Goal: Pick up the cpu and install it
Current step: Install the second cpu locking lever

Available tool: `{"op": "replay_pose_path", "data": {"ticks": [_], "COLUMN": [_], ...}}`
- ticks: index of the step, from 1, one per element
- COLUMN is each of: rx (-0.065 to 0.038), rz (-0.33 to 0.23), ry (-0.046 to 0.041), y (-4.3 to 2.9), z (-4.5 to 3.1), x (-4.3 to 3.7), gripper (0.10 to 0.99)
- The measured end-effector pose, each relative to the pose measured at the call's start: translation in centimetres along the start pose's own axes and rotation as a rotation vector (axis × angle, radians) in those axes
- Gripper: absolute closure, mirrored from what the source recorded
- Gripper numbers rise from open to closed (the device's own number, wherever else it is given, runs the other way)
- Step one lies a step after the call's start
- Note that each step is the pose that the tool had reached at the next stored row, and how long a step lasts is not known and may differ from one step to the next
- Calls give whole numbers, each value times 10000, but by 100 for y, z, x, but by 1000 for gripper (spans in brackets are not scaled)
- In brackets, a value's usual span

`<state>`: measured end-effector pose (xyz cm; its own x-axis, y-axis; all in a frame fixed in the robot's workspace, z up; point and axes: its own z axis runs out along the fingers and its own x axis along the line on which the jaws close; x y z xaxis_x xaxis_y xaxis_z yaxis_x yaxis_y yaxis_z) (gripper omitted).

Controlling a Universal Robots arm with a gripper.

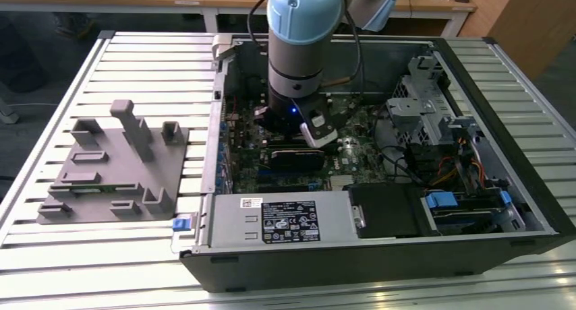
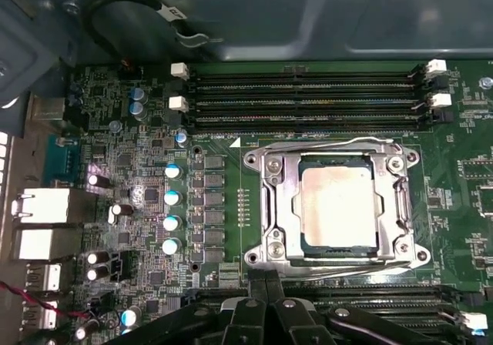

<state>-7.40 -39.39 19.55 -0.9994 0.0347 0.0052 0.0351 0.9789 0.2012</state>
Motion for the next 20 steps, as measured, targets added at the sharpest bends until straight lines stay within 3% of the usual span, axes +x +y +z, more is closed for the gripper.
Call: {"op": "replay_pose_path", "data": {"ticks": [8, 20], "rx": [-207, -222], "rz": [0, 0], "ry": [3, 3], "y": [7, 73], "z": [27, 42], "x": [6, 41], "gripper": [980, 980]}}
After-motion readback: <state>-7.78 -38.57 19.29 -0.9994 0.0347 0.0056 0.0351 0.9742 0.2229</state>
